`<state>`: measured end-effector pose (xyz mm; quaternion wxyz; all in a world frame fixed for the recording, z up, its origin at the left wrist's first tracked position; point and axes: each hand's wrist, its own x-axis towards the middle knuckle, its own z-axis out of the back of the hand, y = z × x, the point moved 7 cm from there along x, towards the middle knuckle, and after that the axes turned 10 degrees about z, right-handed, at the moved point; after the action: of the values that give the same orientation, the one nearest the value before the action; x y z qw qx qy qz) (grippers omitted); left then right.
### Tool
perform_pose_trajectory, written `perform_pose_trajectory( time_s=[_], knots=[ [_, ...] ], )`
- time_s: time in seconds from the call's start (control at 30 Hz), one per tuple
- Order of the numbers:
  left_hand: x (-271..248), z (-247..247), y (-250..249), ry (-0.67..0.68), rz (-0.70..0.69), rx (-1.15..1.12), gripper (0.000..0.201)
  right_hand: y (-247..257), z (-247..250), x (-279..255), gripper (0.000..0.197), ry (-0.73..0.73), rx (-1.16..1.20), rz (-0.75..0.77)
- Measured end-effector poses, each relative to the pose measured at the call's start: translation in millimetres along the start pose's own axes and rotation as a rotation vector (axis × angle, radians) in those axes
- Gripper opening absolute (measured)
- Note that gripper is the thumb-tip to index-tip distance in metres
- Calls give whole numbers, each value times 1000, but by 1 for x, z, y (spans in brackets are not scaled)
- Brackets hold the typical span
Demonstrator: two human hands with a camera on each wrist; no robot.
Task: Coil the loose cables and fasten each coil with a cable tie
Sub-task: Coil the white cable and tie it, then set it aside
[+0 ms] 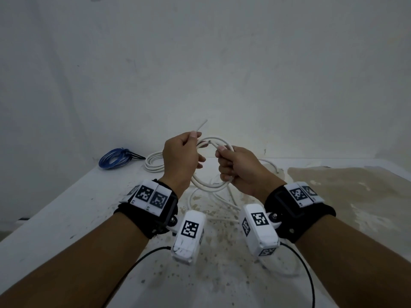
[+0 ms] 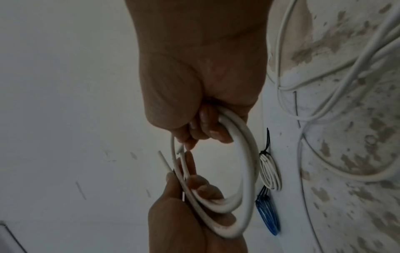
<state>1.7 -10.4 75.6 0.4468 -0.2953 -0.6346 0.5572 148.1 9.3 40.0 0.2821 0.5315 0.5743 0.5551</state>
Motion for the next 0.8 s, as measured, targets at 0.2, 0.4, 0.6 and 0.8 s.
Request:
perform_pose_trajectory(
  time_s=[0.2, 0.4, 0.6, 0.8],
  knots=[
    [5, 11, -9, -165, -89, 127, 30, 2, -7, -2, 27, -6, 92, 42],
    [5, 5, 4, -136, 80, -33, 34, 4, -7, 4, 27, -197, 231, 106],
    [-11, -4, 35, -34, 306, -336, 32, 6, 15, 11, 32, -432, 459, 142],
    [-25, -19, 34, 57, 299, -362, 29, 4, 14, 10, 30, -487, 422, 165]
  ],
)
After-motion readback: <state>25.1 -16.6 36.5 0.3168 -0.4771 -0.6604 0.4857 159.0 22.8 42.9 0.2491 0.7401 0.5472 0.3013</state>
